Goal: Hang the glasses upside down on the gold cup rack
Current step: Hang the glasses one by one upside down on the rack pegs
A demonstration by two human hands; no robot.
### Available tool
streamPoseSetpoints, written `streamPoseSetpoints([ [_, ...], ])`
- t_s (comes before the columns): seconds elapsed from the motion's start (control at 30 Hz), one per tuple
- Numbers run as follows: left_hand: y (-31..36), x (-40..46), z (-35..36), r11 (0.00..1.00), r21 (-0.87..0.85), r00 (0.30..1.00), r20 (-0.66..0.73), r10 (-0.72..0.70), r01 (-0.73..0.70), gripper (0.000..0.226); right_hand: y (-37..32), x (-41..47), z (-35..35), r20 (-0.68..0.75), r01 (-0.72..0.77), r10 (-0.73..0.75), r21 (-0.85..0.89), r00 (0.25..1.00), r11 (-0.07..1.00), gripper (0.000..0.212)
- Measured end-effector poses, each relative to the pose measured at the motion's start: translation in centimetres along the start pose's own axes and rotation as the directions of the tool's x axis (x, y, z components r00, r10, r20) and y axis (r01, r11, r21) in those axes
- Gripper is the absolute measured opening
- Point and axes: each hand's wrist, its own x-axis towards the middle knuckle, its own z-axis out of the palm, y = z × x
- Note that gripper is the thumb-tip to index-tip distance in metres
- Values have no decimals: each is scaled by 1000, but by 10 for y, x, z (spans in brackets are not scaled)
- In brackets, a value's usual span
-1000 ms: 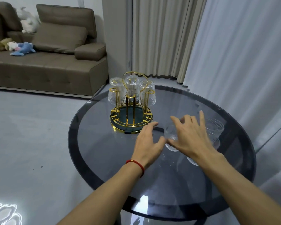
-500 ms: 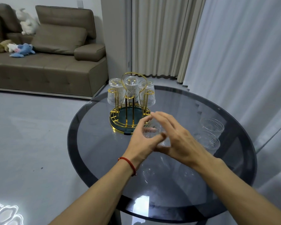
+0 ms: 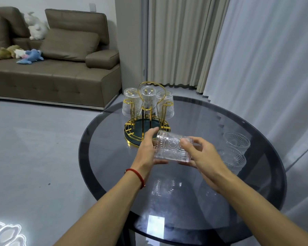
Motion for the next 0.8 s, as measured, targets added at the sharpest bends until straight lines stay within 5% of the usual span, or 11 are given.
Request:
streamPoseSetpoints([
  [0.07,-13,7,-11,871,471,957,-160,240,-139,39,0,-2,-4,-80,104,-124,-215,989,971,50],
  [0.13,-33,13,-26,587,800,916,-133,378,-126,43,-5,-3,-7,-117,198,-263,-397,958,896,52],
  [0.27,-61,22,-42,275,956,962,22,272,-100,65,-28,-5,-7,-150,324,-413,-409,898,853,54],
  [0.53,-71,28,-36,223,971,958,20,287,-87,73,-129,28,53,-73,547,-631,-430,772,719,72],
  [0.8,-74,29,-38,240,966,965,35,261,-100,71,-164,89,132,209,554,-586,-665,783,501,74],
])
